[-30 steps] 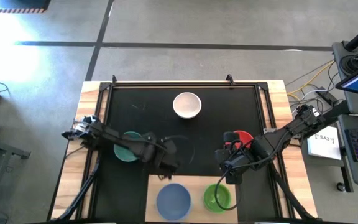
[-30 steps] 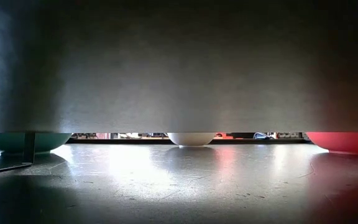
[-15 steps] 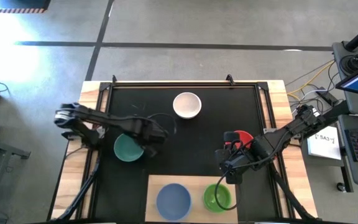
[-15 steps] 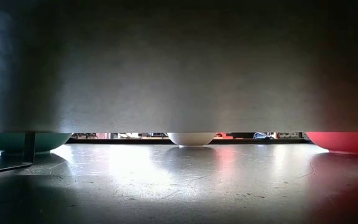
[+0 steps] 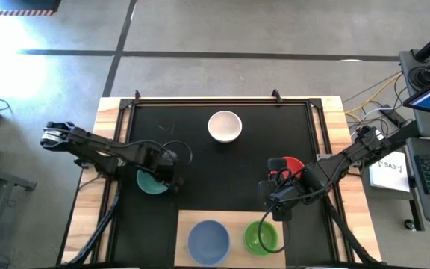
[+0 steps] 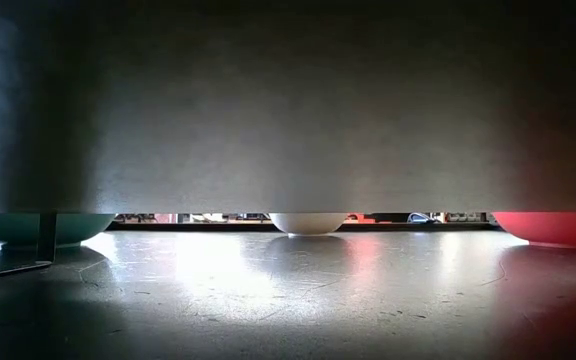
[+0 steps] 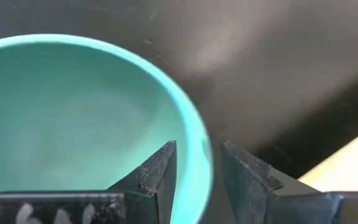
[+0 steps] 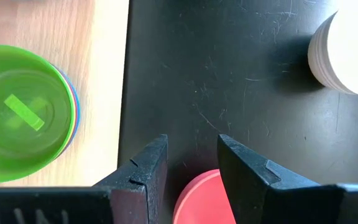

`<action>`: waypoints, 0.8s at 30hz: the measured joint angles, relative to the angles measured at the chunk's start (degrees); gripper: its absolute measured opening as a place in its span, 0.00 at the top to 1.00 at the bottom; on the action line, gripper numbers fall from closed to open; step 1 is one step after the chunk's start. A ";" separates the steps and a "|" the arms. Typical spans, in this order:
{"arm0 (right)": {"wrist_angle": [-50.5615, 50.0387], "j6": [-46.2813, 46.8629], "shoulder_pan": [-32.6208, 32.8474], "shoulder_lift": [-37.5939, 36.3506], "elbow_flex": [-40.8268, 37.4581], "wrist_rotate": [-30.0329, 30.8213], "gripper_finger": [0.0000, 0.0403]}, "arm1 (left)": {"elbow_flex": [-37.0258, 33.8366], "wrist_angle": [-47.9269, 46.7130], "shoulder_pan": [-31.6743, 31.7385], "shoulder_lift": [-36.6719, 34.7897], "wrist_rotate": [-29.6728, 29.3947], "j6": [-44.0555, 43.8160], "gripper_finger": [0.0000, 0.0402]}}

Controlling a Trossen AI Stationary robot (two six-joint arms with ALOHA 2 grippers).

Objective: Place and stack bowls onto a shelf
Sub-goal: Stack the big green bowl on top of the big blue bowl on the shelf

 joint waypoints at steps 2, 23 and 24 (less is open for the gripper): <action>0.04 0.00 0.00 0.00 0.00 0.02 0.68 | -1.03 0.17 -0.06 0.07 -0.58 -0.34 0.73; 0.37 0.01 -0.66 0.00 0.00 0.02 0.68 | -2.53 -0.41 -0.08 7.63 -4.48 2.86 0.97; 0.37 0.02 -0.66 0.00 0.00 0.00 0.68 | -2.51 -0.38 -0.06 7.52 -4.66 2.86 0.97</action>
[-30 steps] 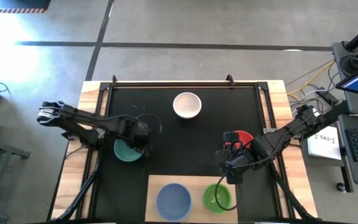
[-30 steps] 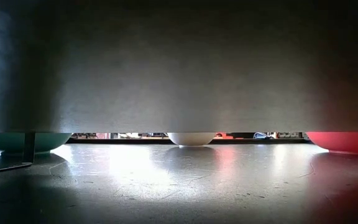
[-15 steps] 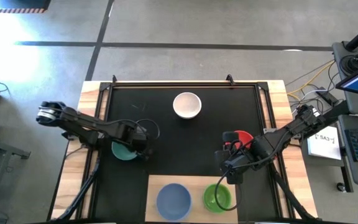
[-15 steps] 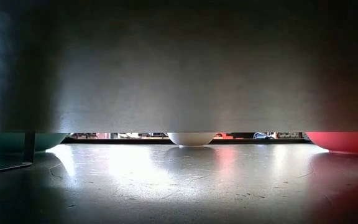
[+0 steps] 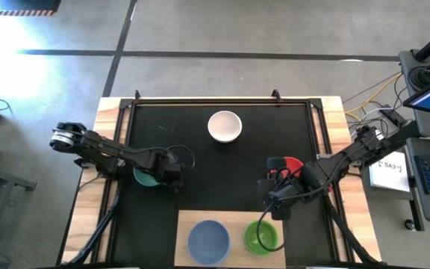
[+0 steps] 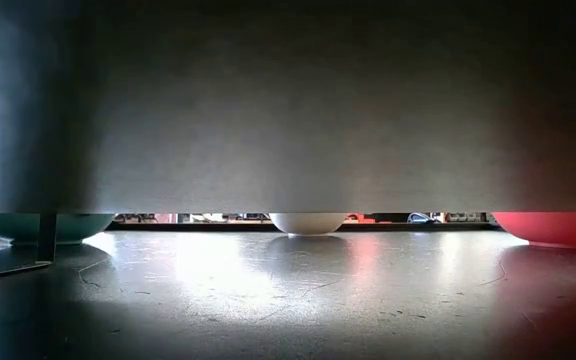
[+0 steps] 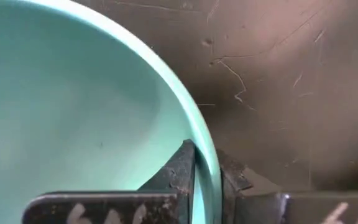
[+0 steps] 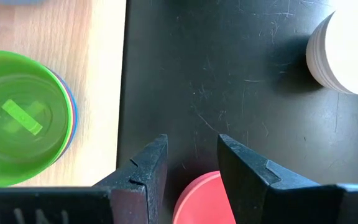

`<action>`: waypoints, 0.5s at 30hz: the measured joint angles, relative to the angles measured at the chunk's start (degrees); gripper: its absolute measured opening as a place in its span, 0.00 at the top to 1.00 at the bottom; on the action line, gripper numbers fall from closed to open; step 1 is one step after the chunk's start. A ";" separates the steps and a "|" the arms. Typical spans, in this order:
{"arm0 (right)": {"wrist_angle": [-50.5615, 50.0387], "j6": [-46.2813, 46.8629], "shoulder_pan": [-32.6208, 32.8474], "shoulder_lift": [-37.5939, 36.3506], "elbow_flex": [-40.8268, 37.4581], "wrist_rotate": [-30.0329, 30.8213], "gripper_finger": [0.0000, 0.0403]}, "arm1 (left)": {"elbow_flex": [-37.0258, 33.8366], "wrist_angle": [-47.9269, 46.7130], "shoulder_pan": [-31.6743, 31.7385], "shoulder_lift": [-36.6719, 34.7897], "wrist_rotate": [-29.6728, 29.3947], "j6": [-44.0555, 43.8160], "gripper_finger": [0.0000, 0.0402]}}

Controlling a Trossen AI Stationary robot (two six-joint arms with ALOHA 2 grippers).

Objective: Place and stack bowls onto a shelf
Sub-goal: Stack the big green bowl on top of the big blue bowl on the shelf

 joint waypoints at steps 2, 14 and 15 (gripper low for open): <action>-0.02 0.00 0.00 0.00 0.00 -0.01 0.68 | 0.00 0.06 0.02 -0.40 0.12 0.52 0.97; -0.09 -0.23 0.00 0.00 0.00 -0.07 0.68 | 10.89 -0.73 0.24 -1.51 -6.91 13.03 1.00; -0.12 -0.15 0.00 0.00 0.00 -0.07 0.68 | 12.63 -1.72 0.28 -1.49 -7.91 14.06 1.00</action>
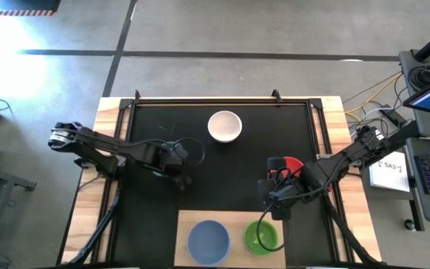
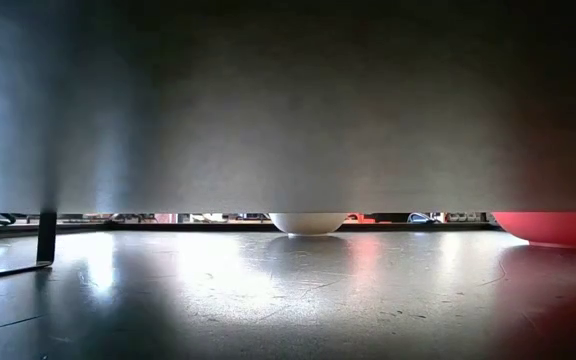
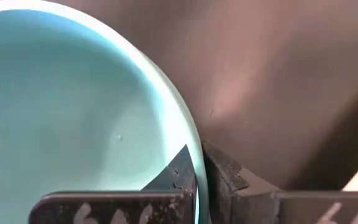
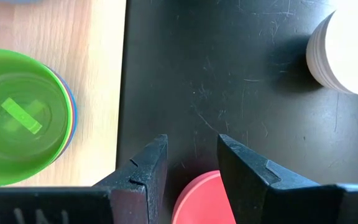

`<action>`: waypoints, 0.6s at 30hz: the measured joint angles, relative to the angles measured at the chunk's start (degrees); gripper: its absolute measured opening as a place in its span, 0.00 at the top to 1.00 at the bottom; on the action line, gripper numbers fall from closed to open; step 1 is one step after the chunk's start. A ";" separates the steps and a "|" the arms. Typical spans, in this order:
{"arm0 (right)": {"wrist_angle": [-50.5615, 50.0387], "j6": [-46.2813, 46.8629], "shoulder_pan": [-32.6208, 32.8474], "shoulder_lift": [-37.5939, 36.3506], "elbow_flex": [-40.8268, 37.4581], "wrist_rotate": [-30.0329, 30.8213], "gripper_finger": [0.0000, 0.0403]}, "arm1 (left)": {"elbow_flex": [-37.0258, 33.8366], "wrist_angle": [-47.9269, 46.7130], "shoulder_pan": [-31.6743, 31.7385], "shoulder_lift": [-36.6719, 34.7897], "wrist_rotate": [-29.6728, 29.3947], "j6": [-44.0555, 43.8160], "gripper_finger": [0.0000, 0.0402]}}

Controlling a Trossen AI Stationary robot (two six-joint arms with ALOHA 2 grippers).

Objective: Place and stack bowls onto a shelf
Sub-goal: Stack the big green bowl on top of the big blue bowl on the shelf

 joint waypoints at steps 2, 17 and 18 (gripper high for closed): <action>-0.06 0.07 0.00 0.00 0.00 -0.01 0.68 | 3.55 -2.05 -0.01 0.01 -2.15 1.59 1.00; -0.29 0.23 0.02 0.00 0.00 -0.06 0.68 | 15.89 15.16 -8.85 1.31 -9.30 7.90 1.00; -0.29 0.19 0.01 0.00 0.00 -0.05 0.68 | 15.84 17.50 -9.96 2.12 -9.07 8.44 1.00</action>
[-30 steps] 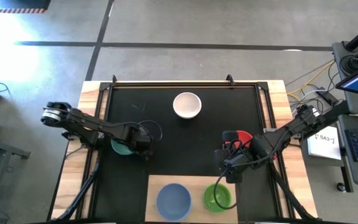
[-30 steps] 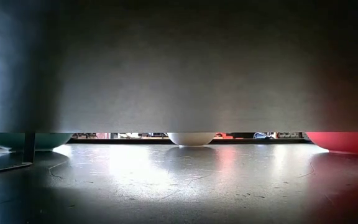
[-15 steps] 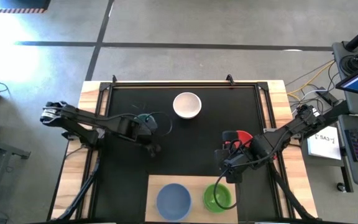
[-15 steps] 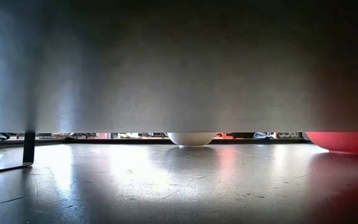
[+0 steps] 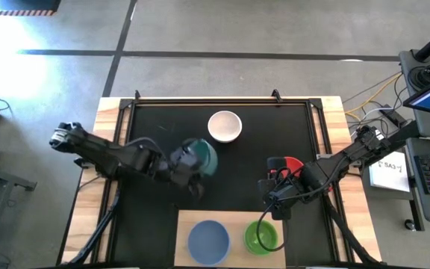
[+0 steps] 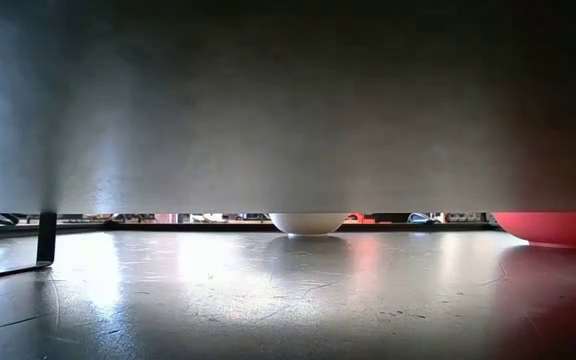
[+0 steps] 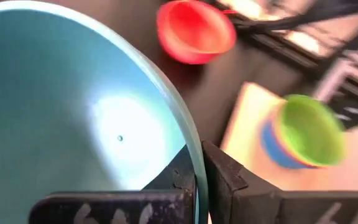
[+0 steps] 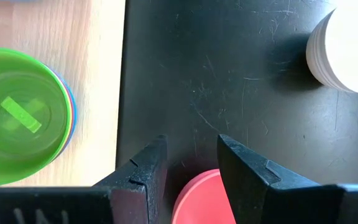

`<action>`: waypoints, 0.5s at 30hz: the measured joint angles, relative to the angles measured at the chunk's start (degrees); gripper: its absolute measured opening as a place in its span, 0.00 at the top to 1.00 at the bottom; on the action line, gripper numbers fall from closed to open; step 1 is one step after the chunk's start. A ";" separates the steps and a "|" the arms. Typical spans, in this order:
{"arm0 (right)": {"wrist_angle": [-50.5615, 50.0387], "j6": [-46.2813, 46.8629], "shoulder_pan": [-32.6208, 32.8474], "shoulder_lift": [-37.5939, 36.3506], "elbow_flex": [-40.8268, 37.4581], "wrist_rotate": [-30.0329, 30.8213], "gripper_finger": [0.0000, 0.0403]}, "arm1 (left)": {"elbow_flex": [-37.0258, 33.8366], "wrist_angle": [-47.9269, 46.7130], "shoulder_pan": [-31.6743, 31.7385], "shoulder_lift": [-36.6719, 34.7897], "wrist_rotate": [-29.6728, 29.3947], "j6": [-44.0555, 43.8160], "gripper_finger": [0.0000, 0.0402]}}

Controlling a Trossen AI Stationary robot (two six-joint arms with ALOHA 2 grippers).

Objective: Place and stack bowls onto a shelf
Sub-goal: Stack the big green bowl on top of the big blue bowl on the shelf

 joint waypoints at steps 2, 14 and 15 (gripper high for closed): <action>0.01 0.00 0.00 0.00 0.00 -0.01 0.68 | 0.26 3.66 -1.95 1.93 1.37 0.61 1.00; 0.03 2.24 0.00 0.00 0.00 0.01 0.68 | 30.40 -17.91 -9.82 21.56 6.22 1.63 1.00; 0.02 2.53 0.01 0.00 0.00 0.01 0.68 | 33.97 -21.33 -10.62 23.49 4.96 1.66 1.00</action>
